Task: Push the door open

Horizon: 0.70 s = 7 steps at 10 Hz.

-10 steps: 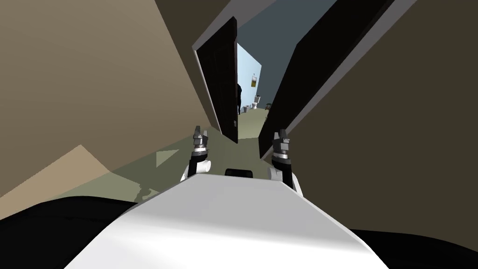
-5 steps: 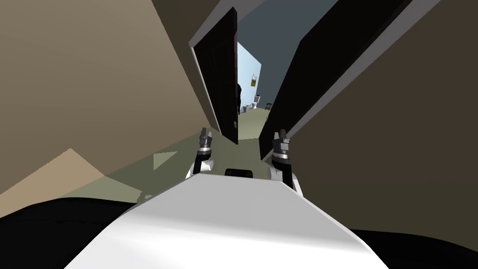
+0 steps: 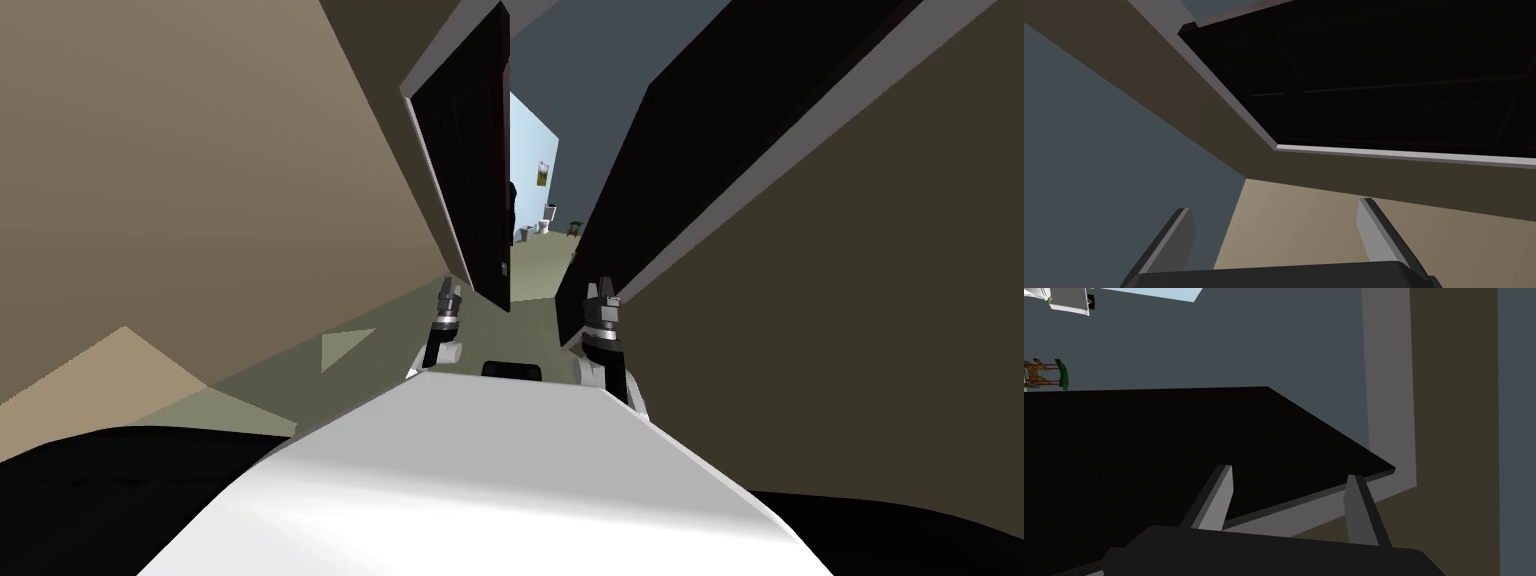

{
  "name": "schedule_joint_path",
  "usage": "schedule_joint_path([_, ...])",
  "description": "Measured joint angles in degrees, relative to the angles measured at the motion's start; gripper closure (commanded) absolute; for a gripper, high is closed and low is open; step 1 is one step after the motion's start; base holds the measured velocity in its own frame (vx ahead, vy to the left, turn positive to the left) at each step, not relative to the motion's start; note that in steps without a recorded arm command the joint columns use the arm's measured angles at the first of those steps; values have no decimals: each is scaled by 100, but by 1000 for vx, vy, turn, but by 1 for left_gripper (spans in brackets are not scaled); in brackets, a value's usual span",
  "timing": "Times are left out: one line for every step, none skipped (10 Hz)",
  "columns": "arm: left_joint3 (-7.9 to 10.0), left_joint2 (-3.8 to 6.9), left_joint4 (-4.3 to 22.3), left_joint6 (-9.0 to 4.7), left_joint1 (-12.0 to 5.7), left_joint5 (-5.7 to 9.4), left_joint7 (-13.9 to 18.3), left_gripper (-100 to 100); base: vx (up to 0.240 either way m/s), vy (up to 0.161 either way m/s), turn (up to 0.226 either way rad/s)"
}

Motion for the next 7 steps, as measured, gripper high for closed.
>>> schedule_joint_path([-38,20,129,-21,-55,-14,19,-100,101,62,-25])
schedule_joint_path([-67,46,326,-89,-124,-23,50,-100,103,57,-20])
schedule_joint_path([-107,60,470,-127,-186,-38,77,-100,97,54,-23])
schedule_joint_path([-157,62,615,-156,-245,-60,94,-100,100,37,-24])
schedule_joint_path([-210,67,719,-160,-294,-81,112,-100,86,39,-19])
schedule_joint_path([-261,89,813,-183,-300,-95,144,-100,61,32,-7])
schedule_joint_path([-266,112,912,-216,-344,-94,171,-100,66,35,-14])
